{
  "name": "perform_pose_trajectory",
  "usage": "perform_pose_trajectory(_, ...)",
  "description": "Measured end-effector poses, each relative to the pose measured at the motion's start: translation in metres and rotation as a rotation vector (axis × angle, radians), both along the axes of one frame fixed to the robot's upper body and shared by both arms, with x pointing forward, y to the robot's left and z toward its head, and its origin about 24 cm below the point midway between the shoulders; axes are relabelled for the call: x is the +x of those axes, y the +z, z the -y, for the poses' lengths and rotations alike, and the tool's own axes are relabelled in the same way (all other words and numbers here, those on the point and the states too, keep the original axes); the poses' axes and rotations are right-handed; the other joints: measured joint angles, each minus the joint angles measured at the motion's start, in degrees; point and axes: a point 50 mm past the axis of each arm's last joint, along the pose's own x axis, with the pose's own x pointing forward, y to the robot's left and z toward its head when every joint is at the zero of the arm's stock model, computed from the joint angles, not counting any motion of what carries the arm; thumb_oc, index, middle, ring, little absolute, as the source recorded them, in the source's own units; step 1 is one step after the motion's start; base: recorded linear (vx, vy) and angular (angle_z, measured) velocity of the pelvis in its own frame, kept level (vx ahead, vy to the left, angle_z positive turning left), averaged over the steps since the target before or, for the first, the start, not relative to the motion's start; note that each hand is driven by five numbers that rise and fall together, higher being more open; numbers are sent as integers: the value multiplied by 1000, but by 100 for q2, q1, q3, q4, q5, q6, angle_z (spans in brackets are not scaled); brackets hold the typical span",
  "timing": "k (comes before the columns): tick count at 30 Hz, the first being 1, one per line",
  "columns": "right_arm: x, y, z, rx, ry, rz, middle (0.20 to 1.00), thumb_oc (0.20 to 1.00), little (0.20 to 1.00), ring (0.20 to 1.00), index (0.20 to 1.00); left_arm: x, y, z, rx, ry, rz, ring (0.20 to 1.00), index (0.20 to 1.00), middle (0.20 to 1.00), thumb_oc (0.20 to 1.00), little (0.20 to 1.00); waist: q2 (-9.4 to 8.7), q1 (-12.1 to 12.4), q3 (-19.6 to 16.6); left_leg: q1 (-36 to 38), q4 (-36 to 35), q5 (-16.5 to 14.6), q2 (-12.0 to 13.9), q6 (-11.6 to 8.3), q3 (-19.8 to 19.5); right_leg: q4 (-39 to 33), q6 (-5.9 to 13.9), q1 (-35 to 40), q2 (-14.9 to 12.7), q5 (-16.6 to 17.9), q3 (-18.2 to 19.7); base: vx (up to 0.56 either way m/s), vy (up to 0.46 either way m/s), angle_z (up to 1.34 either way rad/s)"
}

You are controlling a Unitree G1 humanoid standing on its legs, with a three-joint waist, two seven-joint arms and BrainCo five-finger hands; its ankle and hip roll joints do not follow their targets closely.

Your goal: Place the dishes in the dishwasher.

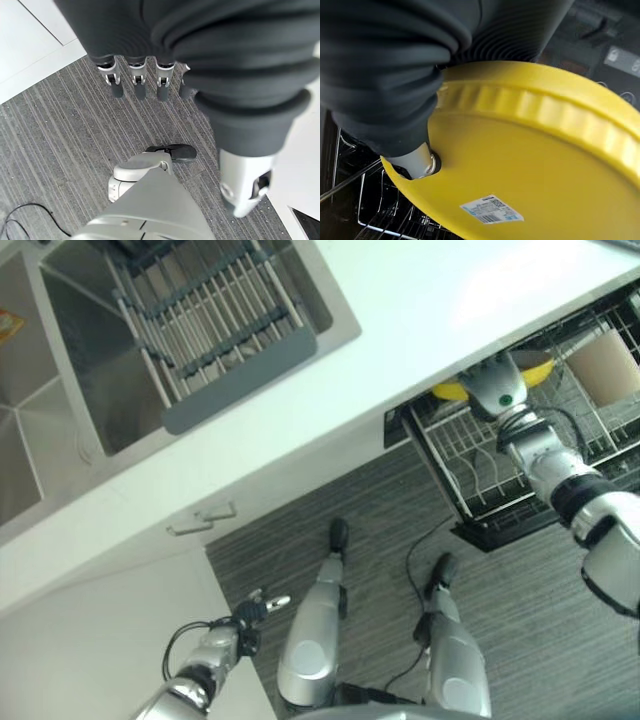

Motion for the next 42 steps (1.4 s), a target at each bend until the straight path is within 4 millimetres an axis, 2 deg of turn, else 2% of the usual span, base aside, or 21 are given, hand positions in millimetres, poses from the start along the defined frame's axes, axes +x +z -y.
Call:
perform_pose_trajectory(2,-4,-10,7,99,-25,67,200,200,200,200,200,-1,-1,3,-8,-3,1,1000,1000,1000,1000,1000,8,9,2,-100,0,11,-25,14,1,23,1,-109,-24,1,3,-34,18,3)
perform_pose_trajectory(6,-9,-7,14,179,-25,179,200,200,200,200,200,2,-1,8,-17,-10,22,1000,1000,1000,1000,1000,77,29,15,-188,1,24,-69,32,-5,61,8,-212,-73,1,3,-53,49,2)
perform_pose_trajectory(9,-16,1,22,361,-29,369,200,200,200,200,200,2,-1,12,-35,6,31,1000,1000,1000,1000,1000,196,13,15,-333,0,57,-87,64,6,101,21,-377,-100,17,18,-28,49,0)
perform_pose_trajectory(12,-22,1,37,498,-84,479,200,200,200,200,200,1,-2,18,-49,4,35,1000,1000,1000,1000,1000,356,41,22,-373,0,62,-124,70,7,97,37,-410,-140,29,17,-18,55,1)
perform_pose_trajectory(13,-26,3,39,568,-95,566,200,200,200,200,200,2,-2,20,-57,7,42,1000,1000,1000,1000,1000,380,21,15,-405,0,62,-129,70,30,87,47,-456,-141,37,45,-30,57,-4)
perform_pose_trajectory(14,-26,2,36,580,-88,582,200,200,200,200,200,3,-3,24,-72,10,49,1000,1000,1000,1000,1000,384,23,13,-417,0,62,-126,70,28,76,47,-466,-143,36,44,-36,58,-4)
perform_pose_trajectory(22,-28,2,34,567,-69,640,200,200,200,200,200,3,-2,27,-82,7,59,1000,1000,1000,1000,1000,386,41,12,-541,0,63,-125,70,7,67,52,-569,-143,40,14,-6,2,1)
perform_pose_trajectory(25,-27,2,31,455,-22,590,200,200,200,200,200,3,-2,27,-82,7,60,1000,1000,1000,1000,1000,386,45,12,-552,0,63,-117,70,0,46,52,-569,-132,41,6,-6,-43,0)
perform_pose_trajectory(29,-23,3,14,208,142,467,200,200,200,200,200,7,0,28,-89,0,73,1000,1000,1000,1000,1000,386,60,12,-572,0,64,-98,68,-8,29,48,-572,-113,45,-15,-5,-16,1)
perform_pose_trajectory(36,-21,7,11,204,193,422,200,200,200,200,200,7,0,25,-98,21,73,1000,1000,1000,1000,1000,382,148,13,-646,0,67,-104,64,-51,4,48,-595,-115,46,-91,-11,-23,4)
perform_pose_trajectory(37,-20,9,11,213,200,400,225,225,225,225,225,7,0,25,-96,22,75,1000,1000,1000,1000,1000,382,137,13,-646,0,68,-101,63,-49,5,46,-597,-113,49,-90,0,0,0)
perform_pose_trajectory(38,-18,14,12,231,213,360,1000,1000,1000,1000,1000,7,1,24,-96,21,80,1000,1000,1000,1000,1000,380,127,13,-646,0,73,-90,56,-48,10,42,-597,-100,54,-89,-19,-34,-1)
perform_pose_trajectory(40,-10,15,11,478,184,249,1000,1000,1000,1000,1000,8,2,22,-93,15,92,1000,1000,1000,1000,1000,370,94,10,-640,0,107,-71,52,-66,43,33,-597,-83,60,-99,-6,4,3)
perform_pose_trajectory(41,-6,11,10,628,137,220,821,821,821,821,821,9,3,23,-96,12,99,1000,1000,1000,1000,1000,367,77,10,-641,0,120,-80,65,-77,80,34,-601,-97,59,-111,-10,19,5)
perform_pose_trajectory(42,-5,9,10,695,108,222,903,903,903,903,903,10,4,24,-98,10,105,1000,1000,1000,1000,1000,367,77,10,-641,0,129,-90,74,-77,97,34,-609,-111,59,-110,-9,23,4)
